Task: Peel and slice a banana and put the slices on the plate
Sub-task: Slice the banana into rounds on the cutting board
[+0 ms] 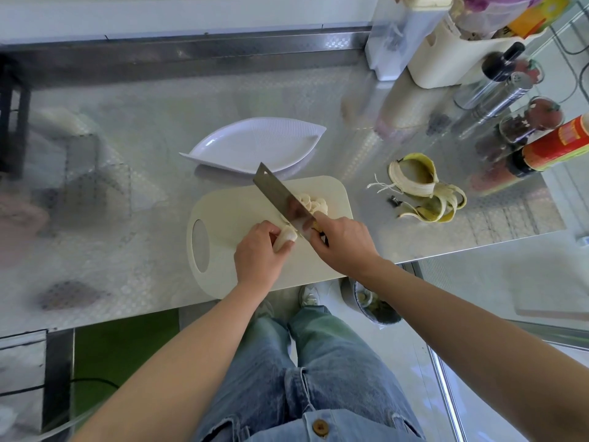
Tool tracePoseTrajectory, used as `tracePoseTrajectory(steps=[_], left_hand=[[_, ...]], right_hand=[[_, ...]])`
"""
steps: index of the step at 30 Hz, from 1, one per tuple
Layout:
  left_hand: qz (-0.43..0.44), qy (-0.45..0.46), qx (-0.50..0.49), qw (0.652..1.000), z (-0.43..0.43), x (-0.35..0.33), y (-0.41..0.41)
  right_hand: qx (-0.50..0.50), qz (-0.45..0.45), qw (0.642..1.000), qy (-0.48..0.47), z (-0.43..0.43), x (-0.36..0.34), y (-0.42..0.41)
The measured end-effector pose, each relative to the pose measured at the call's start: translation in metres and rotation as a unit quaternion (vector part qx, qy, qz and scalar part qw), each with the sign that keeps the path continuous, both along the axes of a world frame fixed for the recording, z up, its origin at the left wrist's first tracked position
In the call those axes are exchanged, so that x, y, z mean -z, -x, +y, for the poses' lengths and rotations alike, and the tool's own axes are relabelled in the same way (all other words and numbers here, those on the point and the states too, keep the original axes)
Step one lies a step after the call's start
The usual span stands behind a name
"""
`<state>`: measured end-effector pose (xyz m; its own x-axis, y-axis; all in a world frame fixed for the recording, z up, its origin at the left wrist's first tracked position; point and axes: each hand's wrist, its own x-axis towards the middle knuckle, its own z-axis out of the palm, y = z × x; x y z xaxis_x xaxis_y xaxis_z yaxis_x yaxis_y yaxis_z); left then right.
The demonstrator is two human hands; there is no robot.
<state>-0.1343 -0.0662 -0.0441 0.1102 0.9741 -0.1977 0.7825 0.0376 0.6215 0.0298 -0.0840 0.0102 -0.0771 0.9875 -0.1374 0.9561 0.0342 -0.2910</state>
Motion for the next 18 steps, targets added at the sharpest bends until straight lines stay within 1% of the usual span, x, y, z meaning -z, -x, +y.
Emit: tracePoseTrajectory(steps=[4, 14, 18], left_hand=[[-0.001, 0.000, 0.001, 1.000, 0.0000, -0.0004, 0.0005], [-0.005, 0.005, -0.009, 1.000, -0.0003, -0.0005, -0.0010], [-0.008, 0.009, -0.010, 1.000, -0.0007, -0.0015, -0.0014]], right_hand=[[-0.014, -0.018, 1.000, 0.011, 0.0020, -0.0035, -0.0001], [-0.030, -0.017, 0.999, 0.037, -0.0002, -0.0058, 0.0010], [-0.033, -0.039, 0.997, 0.054, 0.0013, 0.0024, 0.0034]])
